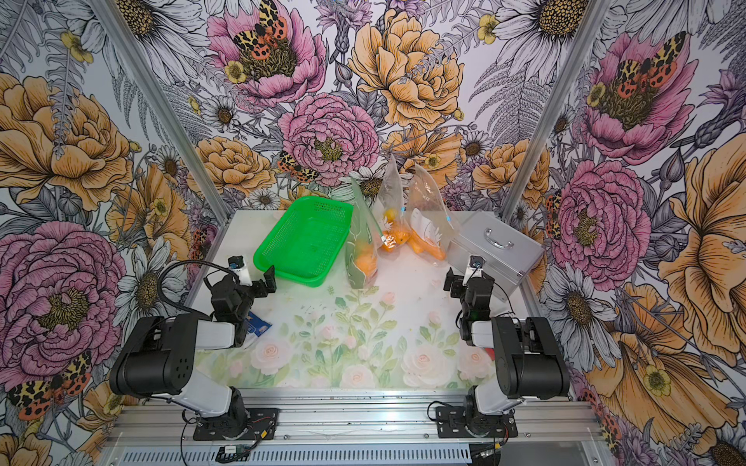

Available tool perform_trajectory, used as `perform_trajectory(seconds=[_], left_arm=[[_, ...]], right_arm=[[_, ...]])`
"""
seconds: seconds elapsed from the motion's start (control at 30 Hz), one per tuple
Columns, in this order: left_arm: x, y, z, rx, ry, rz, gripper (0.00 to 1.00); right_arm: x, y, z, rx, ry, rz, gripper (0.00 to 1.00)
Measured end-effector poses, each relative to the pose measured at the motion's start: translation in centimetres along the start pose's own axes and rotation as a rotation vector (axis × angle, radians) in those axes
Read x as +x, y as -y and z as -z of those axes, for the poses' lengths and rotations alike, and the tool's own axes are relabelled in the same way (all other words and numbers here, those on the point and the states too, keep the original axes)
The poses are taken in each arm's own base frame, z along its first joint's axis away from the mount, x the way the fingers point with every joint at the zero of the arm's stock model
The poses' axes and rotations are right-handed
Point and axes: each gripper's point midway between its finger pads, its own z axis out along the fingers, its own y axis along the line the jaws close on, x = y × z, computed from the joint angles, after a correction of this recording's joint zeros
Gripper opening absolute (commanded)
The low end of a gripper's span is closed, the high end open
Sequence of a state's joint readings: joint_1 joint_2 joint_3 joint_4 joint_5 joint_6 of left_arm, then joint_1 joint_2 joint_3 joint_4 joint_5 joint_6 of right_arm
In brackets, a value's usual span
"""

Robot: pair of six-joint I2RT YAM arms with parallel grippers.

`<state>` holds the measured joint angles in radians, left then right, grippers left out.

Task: Place the mango in a zip-top bag and seal the zipper
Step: Reset both arms

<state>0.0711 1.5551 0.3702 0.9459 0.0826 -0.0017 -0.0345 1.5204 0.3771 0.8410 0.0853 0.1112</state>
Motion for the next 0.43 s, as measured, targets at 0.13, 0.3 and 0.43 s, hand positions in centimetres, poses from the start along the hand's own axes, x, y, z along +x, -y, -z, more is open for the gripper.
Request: perform_trajectory(seconds=[0.13, 0.3, 0.43], left_arm=[[0.01, 0.08, 0.0, 0.002, 0.0, -0.001, 0.99], [0.03, 0.09, -0.01, 0.0, -0.001, -0.001, 0.99], [0.17, 0.21, -0.02, 0.001, -0.006, -0.002, 0.99]], right_arm=[[0.22, -0.19, 0.01, -0.004, -0.009, 0.004, 0.99], [0.35, -0.05, 0.01, 0.004, -0.014, 0.004, 1.0], [0.34, 0.06, 0.01, 0.01, -0.013, 0.004, 0.99]])
